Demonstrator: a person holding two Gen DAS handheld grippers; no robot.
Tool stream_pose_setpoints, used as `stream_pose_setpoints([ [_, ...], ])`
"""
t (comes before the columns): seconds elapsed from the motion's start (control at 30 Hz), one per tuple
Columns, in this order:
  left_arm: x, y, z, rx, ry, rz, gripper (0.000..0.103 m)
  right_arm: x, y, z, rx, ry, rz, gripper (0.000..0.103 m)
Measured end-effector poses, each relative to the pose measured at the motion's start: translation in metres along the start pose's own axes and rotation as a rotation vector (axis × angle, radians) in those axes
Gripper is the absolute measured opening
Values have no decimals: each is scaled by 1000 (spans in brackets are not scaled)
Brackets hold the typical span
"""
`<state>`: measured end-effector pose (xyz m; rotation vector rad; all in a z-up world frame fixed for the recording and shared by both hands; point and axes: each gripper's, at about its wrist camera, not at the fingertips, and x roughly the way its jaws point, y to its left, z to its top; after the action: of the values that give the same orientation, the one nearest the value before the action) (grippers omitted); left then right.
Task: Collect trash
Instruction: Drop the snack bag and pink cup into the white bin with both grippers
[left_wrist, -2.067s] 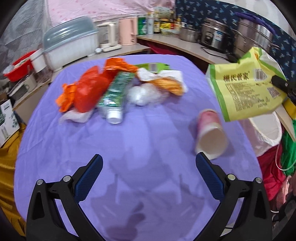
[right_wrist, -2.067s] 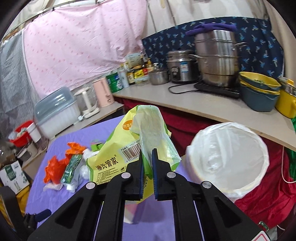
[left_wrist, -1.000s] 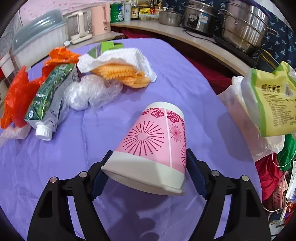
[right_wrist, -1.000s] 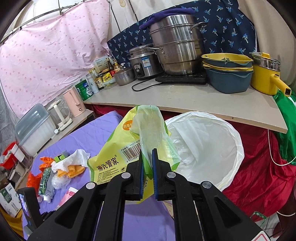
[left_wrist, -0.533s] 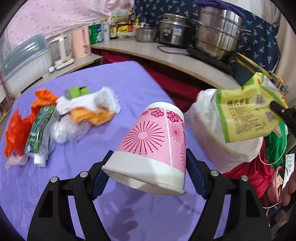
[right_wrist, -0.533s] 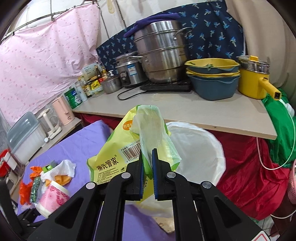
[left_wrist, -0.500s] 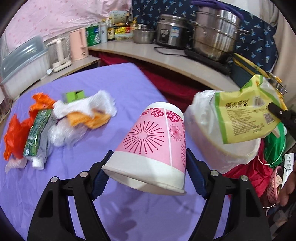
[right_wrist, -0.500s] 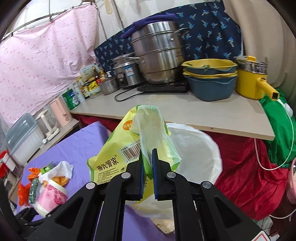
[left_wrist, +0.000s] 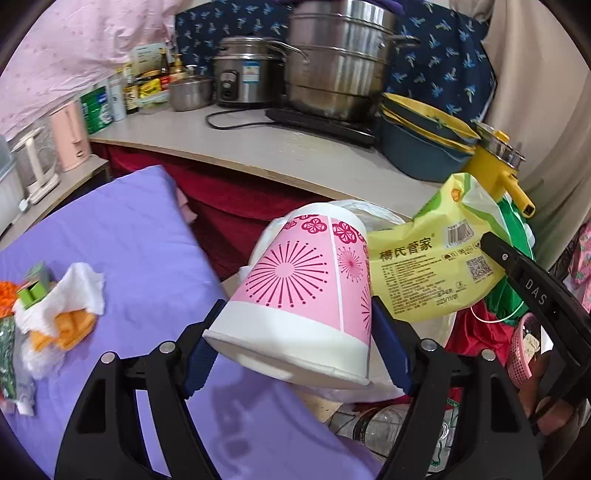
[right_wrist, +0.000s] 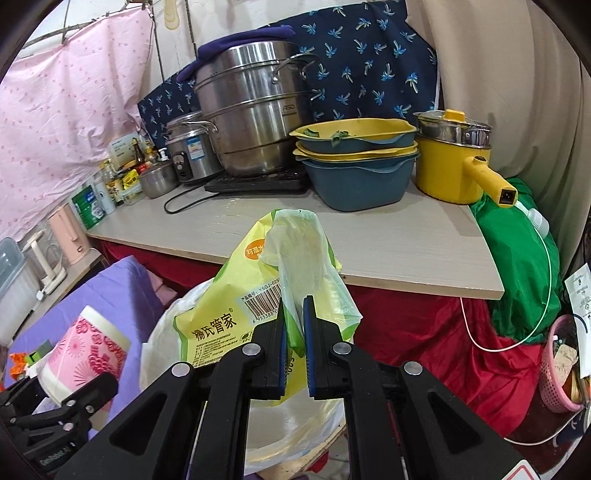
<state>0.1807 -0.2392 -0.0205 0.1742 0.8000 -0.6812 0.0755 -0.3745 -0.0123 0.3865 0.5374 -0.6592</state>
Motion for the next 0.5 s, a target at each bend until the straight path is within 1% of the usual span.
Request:
stream_pose_setpoints([
  [0.13,23,-10,2,21,27,0,72,8,-5,2,8,3,-21,8],
  [0.23,29,-12,0,27,36,-5,73,12,-7,2,15,10,-26,9],
  [0.33,36,-13,-2,31,49,-3,74,15,-4,1,17,11,-24,14],
  [0.37,37,-13,-3,33,50,4,76,16,-3,1,16,11,-16,16],
  [0.4,37,-13,-3,35,48,11,79,17,0,0,16,14,-5,19],
  [0.43,36,-12,-3,32,42,26,84,18,1,0,19,17,12,28],
  [0.47,35,-9,-3,24,34,33,87,19,3,0,23,18,22,37],
  [0.5,34,-7,-2,18,29,35,87,18,4,0,27,14,22,40],
])
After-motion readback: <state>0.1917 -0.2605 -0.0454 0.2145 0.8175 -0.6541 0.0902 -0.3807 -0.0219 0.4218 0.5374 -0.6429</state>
